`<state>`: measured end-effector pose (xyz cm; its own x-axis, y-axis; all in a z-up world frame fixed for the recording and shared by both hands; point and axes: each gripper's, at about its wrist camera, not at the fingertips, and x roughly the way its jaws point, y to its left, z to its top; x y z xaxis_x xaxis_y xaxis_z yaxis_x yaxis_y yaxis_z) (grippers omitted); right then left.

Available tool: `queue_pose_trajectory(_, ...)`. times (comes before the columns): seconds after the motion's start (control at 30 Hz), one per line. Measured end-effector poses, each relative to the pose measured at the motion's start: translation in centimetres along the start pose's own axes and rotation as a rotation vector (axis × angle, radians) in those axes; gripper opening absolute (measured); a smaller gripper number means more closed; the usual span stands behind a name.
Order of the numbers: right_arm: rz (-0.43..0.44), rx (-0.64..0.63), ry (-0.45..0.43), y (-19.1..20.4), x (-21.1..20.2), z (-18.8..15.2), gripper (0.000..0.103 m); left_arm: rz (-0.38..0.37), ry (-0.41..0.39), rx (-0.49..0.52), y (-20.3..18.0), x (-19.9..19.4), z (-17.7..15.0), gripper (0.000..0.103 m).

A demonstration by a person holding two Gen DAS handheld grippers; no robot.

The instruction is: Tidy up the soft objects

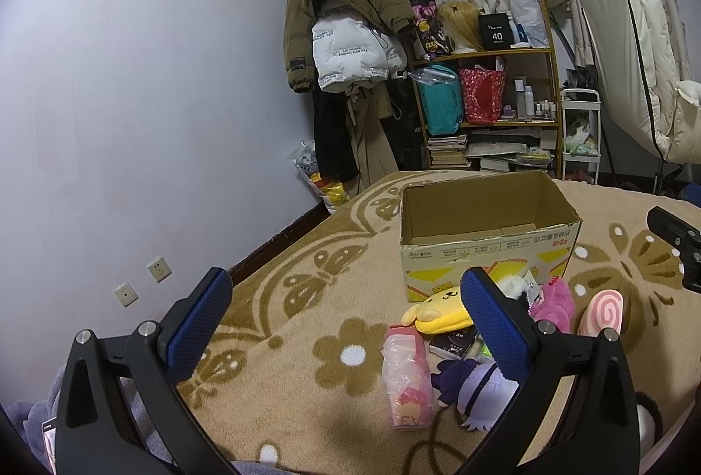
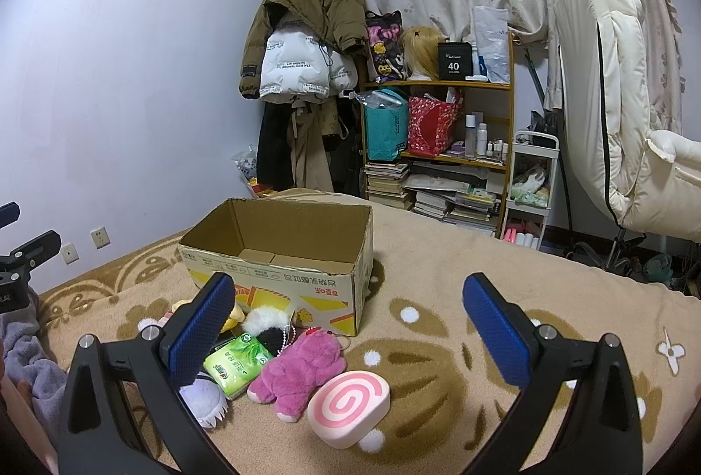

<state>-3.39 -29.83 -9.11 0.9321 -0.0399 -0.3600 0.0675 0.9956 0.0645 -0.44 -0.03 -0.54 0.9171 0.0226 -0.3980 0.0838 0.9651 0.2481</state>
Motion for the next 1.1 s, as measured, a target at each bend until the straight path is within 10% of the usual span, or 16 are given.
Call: queue_pose_trajectory(1.1, 0.03, 0.133, 0.205, -2.2, 5.2, 0.0, 0.103, -0.041, 0.259, -0.016, -0.7, 8.3, 1.5, 0.103)
